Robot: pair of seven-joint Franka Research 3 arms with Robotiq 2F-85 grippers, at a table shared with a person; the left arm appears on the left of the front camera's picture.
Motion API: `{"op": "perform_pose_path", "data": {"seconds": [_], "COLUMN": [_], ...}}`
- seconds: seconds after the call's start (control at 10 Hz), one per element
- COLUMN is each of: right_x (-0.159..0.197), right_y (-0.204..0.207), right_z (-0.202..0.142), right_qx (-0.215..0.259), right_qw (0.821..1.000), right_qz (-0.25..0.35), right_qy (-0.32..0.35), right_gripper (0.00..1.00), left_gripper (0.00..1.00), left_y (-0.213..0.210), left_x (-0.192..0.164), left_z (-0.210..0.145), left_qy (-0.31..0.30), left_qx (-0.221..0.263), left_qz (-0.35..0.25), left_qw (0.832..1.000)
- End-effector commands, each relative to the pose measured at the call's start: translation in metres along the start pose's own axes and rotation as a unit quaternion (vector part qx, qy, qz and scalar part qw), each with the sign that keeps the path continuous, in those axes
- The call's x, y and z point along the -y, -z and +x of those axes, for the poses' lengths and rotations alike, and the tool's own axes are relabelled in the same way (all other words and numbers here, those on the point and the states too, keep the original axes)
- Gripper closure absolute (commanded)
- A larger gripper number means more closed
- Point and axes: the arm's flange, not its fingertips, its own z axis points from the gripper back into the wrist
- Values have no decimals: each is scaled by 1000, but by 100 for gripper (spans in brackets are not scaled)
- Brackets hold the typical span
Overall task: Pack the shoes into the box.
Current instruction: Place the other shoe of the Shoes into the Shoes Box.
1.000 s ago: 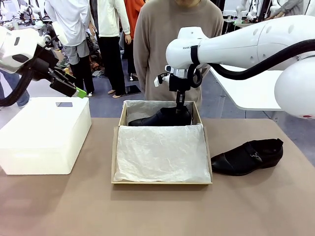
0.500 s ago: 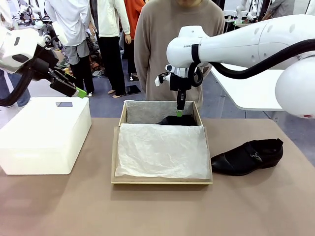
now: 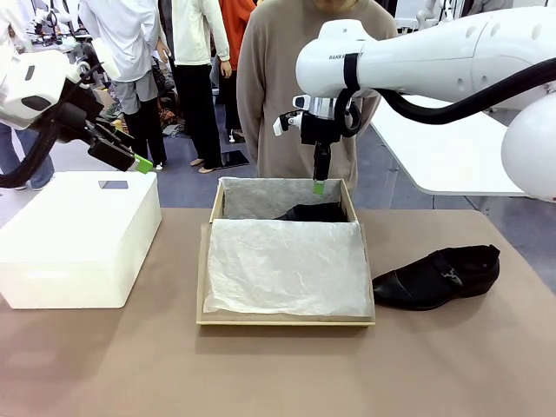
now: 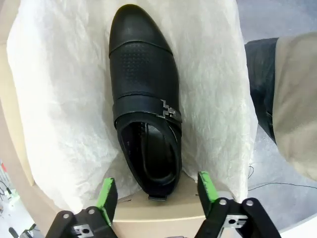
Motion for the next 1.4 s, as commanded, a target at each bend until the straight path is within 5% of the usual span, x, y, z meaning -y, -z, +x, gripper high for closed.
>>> {"op": "perform_pose_path", "data": {"seconds": [0.0, 0.6, 0.9, 1.3], "right_x": [-1, -5, -32, -73], "right_y": [-11, -19, -67, -110], "right_z": [4, -6, -48, -118], "right_qx": [2, 6, 24, 6], "right_qw": [1000, 1000, 999, 999], "right_qz": [5, 2, -10, -49], "right_qy": [-10, 6, 48, 9], "right_gripper": [0, 0, 0, 0], "left_gripper": [0, 0, 0, 0], "left_y": [0, 0, 0, 0], "left_x": [-1, -1, -1, -1], "left_z": [0, 0, 0, 0], "left_qy": [-1, -1, -1, -1], "left_qx": [6, 6, 6, 6], "left_qz": [-1, -1, -1, -1], "left_qw": [1000, 1000, 1000, 1000]}}
